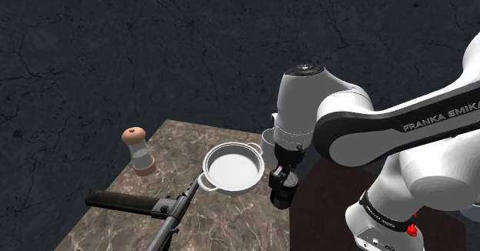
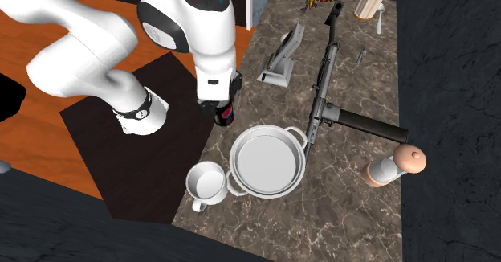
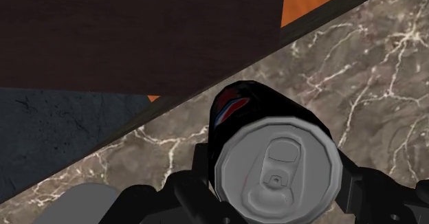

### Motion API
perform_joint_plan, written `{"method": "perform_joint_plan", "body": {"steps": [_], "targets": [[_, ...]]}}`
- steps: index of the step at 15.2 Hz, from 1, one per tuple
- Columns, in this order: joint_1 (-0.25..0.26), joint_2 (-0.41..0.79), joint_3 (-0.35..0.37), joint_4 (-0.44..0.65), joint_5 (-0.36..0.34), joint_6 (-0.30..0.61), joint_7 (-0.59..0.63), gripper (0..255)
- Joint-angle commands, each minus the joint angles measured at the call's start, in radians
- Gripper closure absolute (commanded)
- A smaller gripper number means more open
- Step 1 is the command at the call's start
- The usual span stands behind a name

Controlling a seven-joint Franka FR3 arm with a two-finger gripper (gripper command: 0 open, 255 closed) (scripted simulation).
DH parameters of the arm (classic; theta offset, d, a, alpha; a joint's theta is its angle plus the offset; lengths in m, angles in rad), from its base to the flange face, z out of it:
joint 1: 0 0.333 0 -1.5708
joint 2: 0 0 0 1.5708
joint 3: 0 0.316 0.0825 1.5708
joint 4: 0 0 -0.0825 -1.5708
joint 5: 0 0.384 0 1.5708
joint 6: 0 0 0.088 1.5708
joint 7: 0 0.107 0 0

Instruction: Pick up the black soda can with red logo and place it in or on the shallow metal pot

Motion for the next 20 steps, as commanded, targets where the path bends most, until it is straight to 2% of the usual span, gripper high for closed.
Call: {"method": "perform_joint_plan", "body": {"steps": [1, 16, 20], "targets": [[0.000, -0.024, -0.009, 0.015, -0.006, -0.039, 0.000, 255], [-0.008, -0.126, -0.067, 0.150, -0.050, -0.275, 0.007, 255], [-0.075, 0.037, -0.074, 0.274, -0.105, -0.236, -0.018, 255]]}}
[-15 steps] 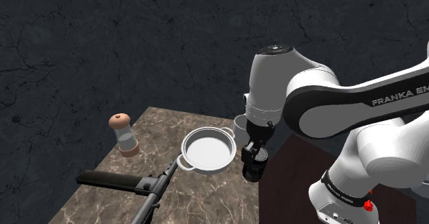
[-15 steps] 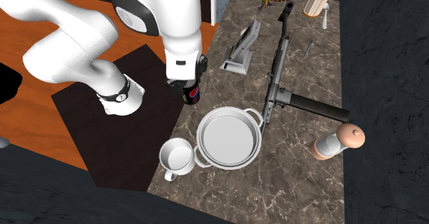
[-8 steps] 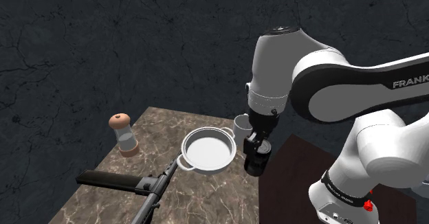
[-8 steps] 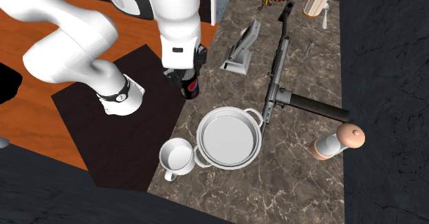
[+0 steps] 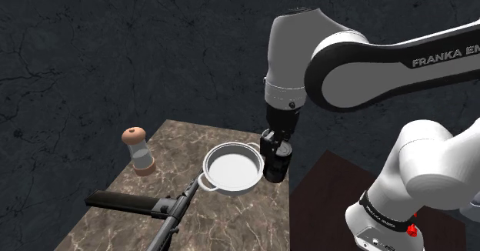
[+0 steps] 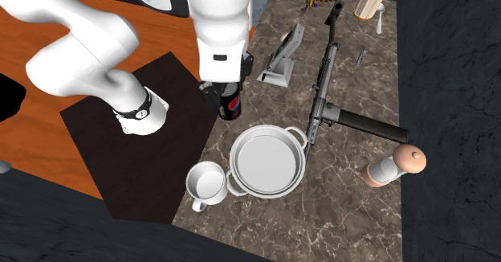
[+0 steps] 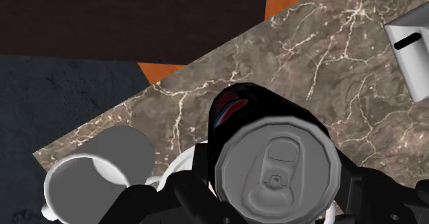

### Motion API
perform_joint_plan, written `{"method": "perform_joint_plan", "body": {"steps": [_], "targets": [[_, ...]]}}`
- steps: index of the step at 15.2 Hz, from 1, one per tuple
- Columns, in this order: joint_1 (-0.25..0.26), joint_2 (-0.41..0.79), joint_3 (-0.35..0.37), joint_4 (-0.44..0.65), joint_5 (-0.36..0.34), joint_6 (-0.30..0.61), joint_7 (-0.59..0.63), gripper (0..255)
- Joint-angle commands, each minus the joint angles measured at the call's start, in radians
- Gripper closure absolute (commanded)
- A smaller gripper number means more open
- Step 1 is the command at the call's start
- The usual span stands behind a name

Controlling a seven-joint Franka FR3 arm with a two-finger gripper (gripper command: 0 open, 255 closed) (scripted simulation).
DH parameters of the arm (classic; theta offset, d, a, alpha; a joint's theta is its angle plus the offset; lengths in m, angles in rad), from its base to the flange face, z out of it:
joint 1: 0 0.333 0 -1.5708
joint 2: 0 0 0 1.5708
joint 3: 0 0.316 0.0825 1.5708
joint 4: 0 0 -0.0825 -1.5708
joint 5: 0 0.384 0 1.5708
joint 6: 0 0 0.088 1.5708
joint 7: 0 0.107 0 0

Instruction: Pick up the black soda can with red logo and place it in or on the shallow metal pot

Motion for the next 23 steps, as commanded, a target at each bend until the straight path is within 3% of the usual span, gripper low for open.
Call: {"method": "perform_joint_plan", "body": {"steps": [1, 11, 23], "targets": [[-0.032, 0.079, -0.005, 0.061, -0.029, 0.017, -0.012, 255], [-0.135, 0.470, -0.007, 0.452, -0.175, 0.004, -0.010, 255], [-0.133, 0.530, 0.002, 0.347, -0.192, 0.166, 0.004, 255]]}}
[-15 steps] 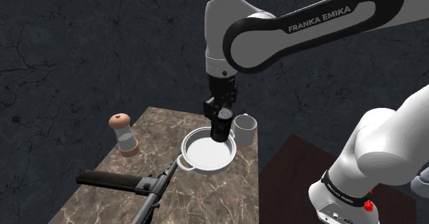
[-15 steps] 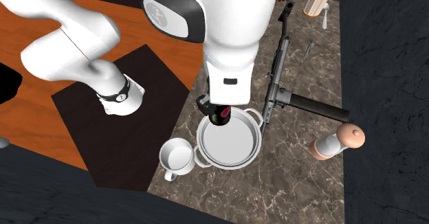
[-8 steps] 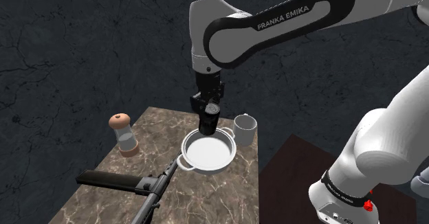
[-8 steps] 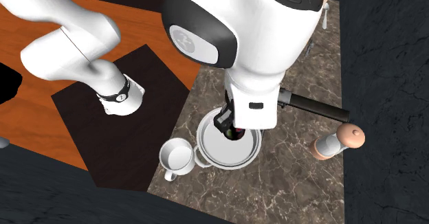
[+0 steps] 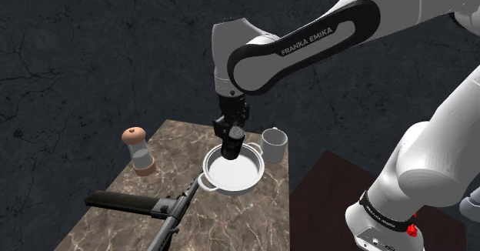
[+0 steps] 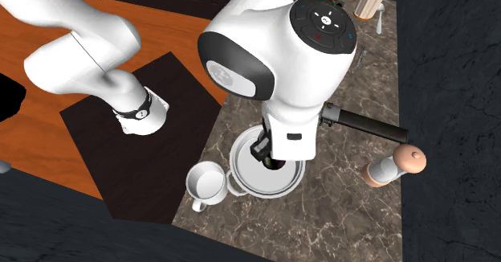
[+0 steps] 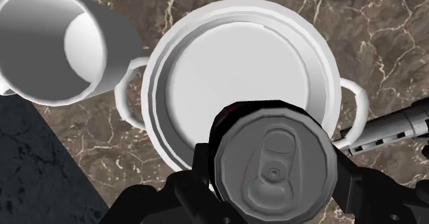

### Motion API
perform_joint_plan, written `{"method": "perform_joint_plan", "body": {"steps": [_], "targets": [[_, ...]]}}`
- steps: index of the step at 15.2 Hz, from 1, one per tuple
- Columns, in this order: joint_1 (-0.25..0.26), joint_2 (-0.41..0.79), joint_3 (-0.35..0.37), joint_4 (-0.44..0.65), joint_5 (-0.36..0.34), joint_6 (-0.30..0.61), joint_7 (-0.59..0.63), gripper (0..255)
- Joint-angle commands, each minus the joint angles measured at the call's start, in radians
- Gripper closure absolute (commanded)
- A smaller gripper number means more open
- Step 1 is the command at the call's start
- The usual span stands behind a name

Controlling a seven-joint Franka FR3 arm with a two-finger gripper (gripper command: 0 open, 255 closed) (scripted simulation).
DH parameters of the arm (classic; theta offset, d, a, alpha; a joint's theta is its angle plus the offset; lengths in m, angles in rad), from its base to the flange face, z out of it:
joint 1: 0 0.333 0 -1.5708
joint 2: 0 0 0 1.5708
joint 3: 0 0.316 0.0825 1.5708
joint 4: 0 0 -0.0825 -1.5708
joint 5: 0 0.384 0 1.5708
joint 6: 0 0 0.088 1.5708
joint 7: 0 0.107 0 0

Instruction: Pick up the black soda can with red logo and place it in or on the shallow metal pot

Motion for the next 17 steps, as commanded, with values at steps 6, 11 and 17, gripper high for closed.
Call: {"method": "perform_joint_plan", "body": {"steps": [6, 11, 17], "targets": [[0.000, 0.049, 0.004, -0.049, -0.018, 0.096, 0.012, 255], [0.000, 0.055, 0.005, -0.055, -0.020, 0.108, 0.014, 255], [0.000, 0.055, 0.004, -0.054, -0.020, 0.108, 0.014, 0]]}}
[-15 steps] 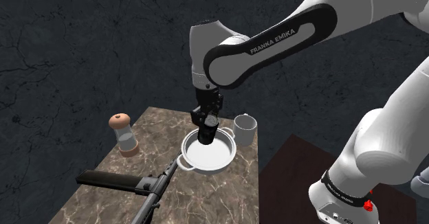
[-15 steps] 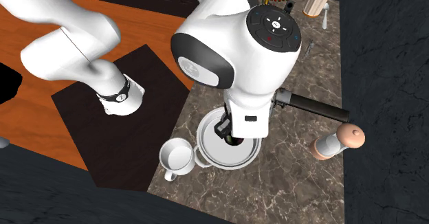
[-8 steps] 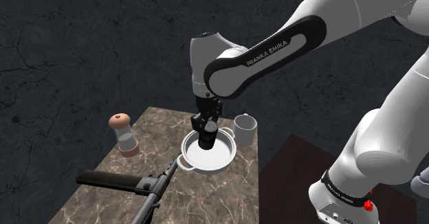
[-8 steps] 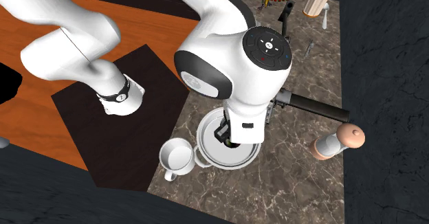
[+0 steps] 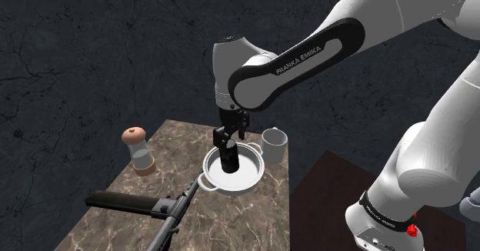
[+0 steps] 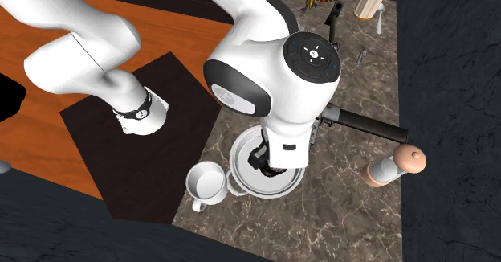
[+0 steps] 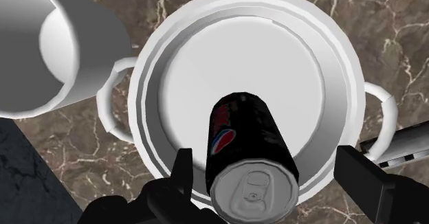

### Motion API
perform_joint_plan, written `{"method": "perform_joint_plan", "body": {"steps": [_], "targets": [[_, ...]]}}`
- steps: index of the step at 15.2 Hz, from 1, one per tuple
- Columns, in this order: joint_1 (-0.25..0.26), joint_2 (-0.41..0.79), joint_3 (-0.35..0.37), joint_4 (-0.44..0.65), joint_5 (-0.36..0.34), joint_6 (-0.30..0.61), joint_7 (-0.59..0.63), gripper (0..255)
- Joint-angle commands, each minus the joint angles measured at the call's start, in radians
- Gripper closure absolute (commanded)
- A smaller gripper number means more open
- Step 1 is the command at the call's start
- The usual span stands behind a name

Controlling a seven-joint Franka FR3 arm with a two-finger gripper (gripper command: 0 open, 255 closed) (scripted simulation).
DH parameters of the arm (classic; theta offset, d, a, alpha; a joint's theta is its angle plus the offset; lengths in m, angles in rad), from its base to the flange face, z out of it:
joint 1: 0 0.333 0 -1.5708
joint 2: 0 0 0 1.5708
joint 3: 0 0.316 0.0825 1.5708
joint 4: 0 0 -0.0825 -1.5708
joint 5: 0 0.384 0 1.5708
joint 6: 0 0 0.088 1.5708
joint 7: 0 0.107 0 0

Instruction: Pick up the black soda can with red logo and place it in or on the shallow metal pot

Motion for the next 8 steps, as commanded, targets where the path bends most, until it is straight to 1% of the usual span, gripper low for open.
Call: {"method": "perform_joint_plan", "body": {"steps": [1, 3, 7, 8], "targets": [[0.000, 0.000, 0.000, 0.000, 0.000, 0.000, 0.000, 0], [0.000, 0.000, 0.000, 0.000, 0.000, 0.000, 0.000, 0], [-0.002, -0.057, -0.006, 0.076, 0.020, -0.130, -0.016, 0], [-0.002, -0.057, -0.006, 0.076, 0.020, -0.130, -0.016, 0]]}}
